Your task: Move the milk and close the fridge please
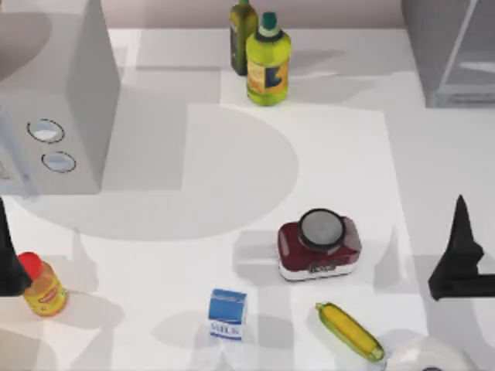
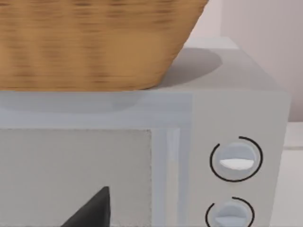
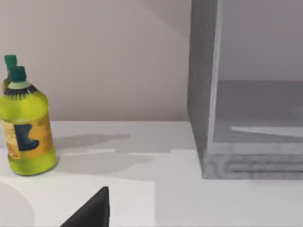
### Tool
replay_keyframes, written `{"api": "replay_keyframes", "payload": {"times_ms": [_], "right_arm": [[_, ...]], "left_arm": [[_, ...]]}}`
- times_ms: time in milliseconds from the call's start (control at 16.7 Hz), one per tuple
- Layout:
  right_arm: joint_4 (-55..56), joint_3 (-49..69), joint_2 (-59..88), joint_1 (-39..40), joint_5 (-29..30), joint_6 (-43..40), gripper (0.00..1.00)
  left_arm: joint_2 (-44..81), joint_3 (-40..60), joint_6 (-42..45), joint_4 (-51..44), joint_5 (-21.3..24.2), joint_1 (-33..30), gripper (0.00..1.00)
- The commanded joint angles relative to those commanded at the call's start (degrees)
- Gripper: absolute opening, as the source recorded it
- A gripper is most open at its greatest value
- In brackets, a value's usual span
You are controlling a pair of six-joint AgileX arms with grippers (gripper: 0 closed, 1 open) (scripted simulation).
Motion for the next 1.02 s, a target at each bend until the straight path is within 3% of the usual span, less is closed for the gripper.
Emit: {"api": "replay_keyframes", "payload": {"times_ms": [300,480,720,1020], "right_arm": [[-0.5,0.6,0.1,0.0,0.0,0.5,1.00],[-4.1,5.4,2.2,1.3,1.3,5.5,1.00],[-13.4,18.1,8.2,4.8,3.6,19.4,1.00],[-29.7,38.3,19.3,11.6,4.6,42.5,1.00]], "left_arm": [[0.0,0.0,0.0,0.0,0.0,0.0,1.00],[0.0,0.0,0.0,0.0,0.0,0.0,1.00],[0.0,0.0,0.0,0.0,0.0,0.0,1.00],[0.0,0.0,0.0,0.0,0.0,0.0,1.00]]}}
